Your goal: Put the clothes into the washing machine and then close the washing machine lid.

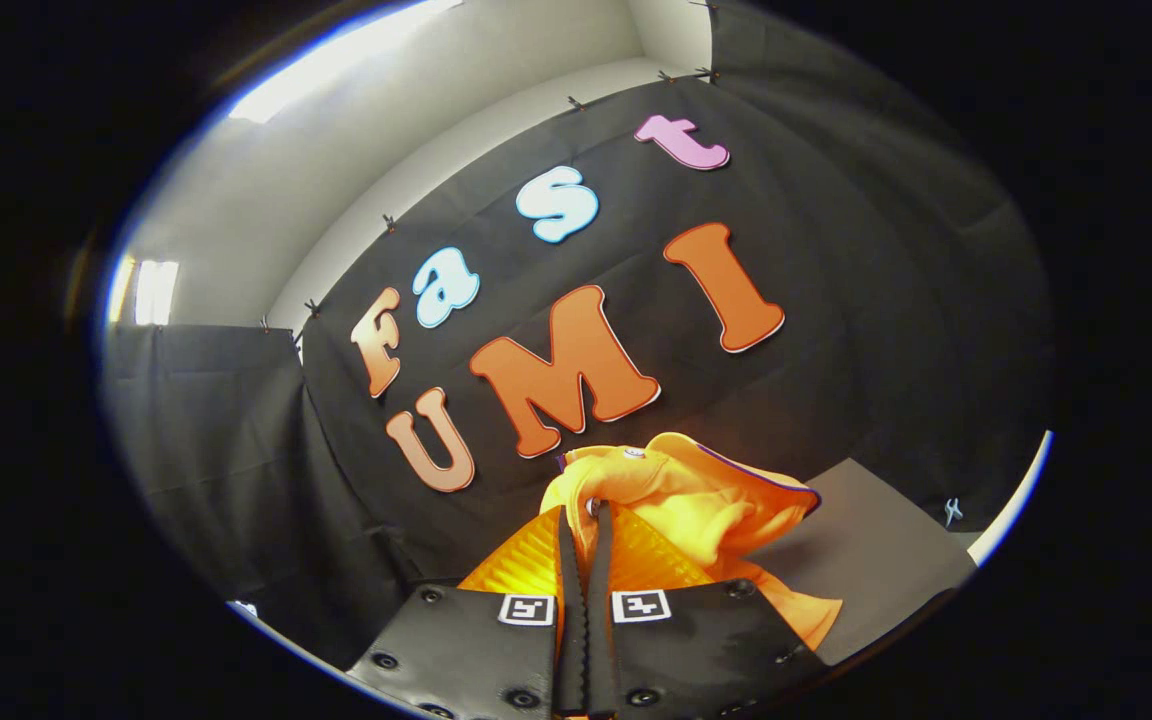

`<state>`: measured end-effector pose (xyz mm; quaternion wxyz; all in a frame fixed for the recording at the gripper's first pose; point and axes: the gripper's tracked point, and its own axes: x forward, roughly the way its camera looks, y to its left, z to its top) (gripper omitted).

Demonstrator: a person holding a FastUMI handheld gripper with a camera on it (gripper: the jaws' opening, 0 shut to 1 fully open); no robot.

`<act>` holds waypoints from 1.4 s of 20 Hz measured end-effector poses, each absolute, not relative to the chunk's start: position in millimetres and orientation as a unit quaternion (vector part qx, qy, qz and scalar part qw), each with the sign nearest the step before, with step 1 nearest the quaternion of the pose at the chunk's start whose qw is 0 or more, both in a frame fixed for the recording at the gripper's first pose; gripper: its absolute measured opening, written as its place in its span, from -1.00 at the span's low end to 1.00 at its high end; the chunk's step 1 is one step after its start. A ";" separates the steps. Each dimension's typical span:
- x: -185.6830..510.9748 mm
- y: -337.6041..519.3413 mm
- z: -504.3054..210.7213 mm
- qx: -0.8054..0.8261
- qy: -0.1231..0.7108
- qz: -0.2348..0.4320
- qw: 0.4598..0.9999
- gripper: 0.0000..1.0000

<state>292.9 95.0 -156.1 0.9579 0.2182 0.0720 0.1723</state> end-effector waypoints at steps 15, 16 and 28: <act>296.2 132.3 -140.0 0.159 0.031 0.188 0.969 -0.85; 293.5 138.0 -139.9 0.160 0.033 0.195 0.967 -0.85; 279.2 188.8 -166.0 0.159 0.085 0.251 0.951 -0.85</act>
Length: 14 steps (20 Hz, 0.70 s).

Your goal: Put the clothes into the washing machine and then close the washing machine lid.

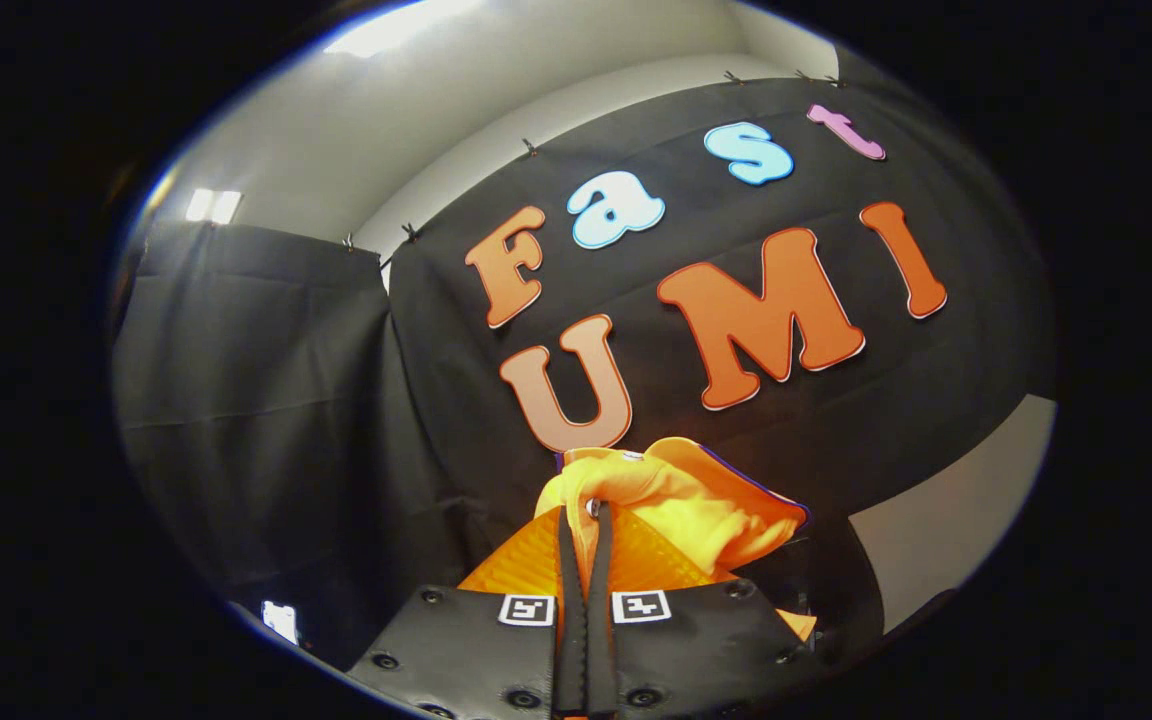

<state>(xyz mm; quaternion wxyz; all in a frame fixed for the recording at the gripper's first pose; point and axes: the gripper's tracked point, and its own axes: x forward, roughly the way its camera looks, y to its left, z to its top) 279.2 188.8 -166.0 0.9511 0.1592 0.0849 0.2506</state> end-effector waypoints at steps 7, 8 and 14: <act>268.0 186.0 -202.2 0.131 0.149 0.233 0.952 -0.85; 264.9 184.6 -207.9 0.126 0.162 0.231 0.951 -0.85; 248.2 181.8 -241.0 0.104 0.236 0.219 0.941 -0.85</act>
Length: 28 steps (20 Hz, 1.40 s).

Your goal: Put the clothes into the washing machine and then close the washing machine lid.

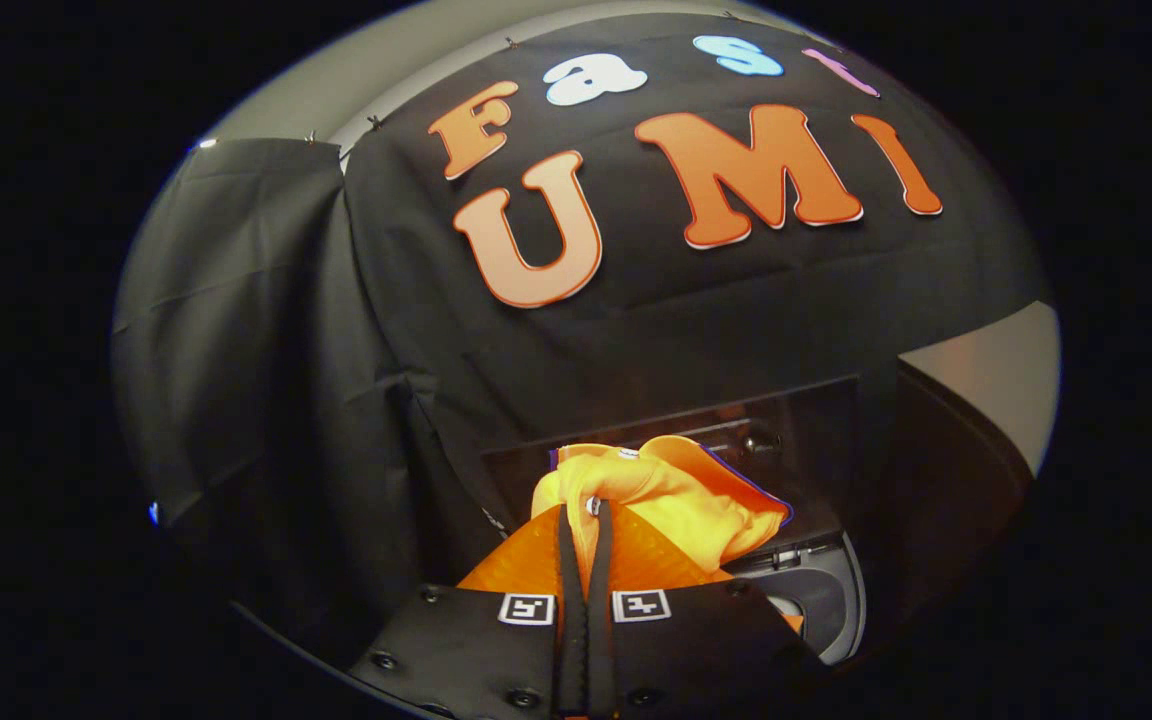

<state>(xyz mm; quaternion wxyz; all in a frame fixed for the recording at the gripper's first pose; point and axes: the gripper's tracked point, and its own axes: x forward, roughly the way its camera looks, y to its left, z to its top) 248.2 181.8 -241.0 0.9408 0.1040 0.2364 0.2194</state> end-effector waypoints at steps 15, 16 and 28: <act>208.6 155.4 -328.8 0.051 0.398 0.169 0.900 -0.84; 202.2 153.6 -336.7 0.051 0.417 0.163 0.893 -0.84; 179.3 142.4 -400.3 0.031 0.566 0.102 0.818 -0.84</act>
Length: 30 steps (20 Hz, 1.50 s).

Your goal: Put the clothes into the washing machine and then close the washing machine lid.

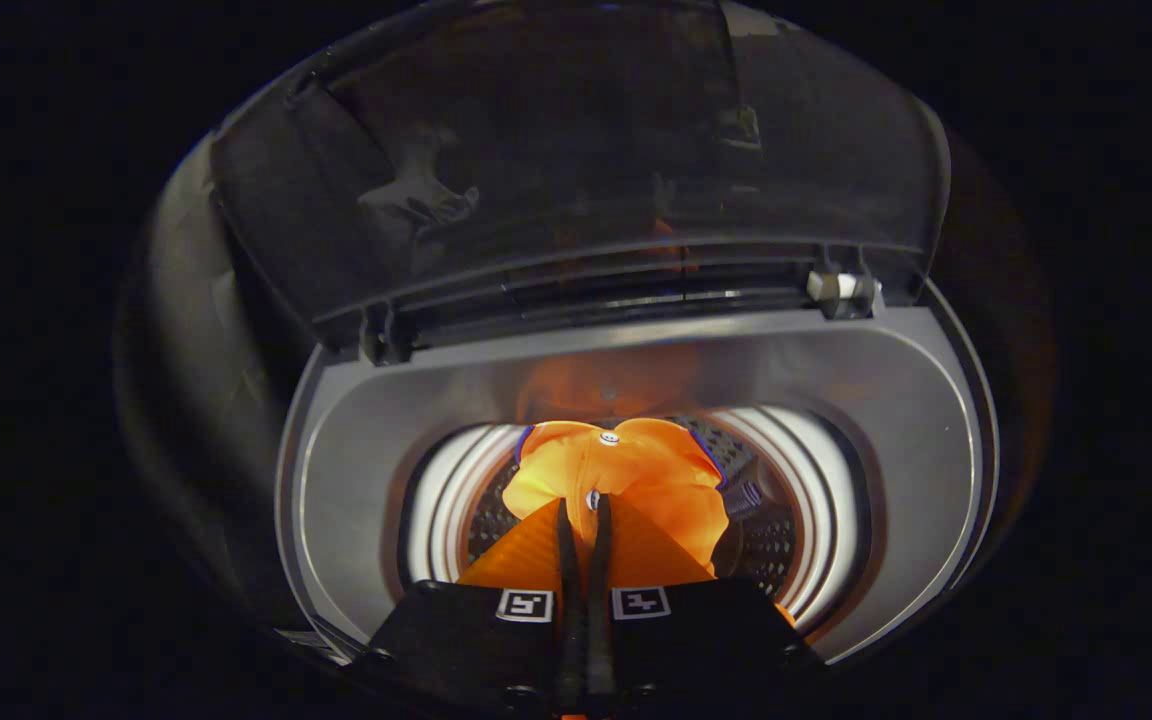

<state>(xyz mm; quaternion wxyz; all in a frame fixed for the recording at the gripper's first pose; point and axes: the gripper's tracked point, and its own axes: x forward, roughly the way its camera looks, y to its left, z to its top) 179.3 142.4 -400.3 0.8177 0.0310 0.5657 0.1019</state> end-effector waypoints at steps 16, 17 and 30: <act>195.4 141.0 -388.6 0.041 0.530 0.101 0.841 -0.83; 193.0 141.7 -389.1 0.043 0.533 0.101 0.839 -0.83; 172.6 131.7 -396.9 0.011 0.564 0.088 0.821 0.98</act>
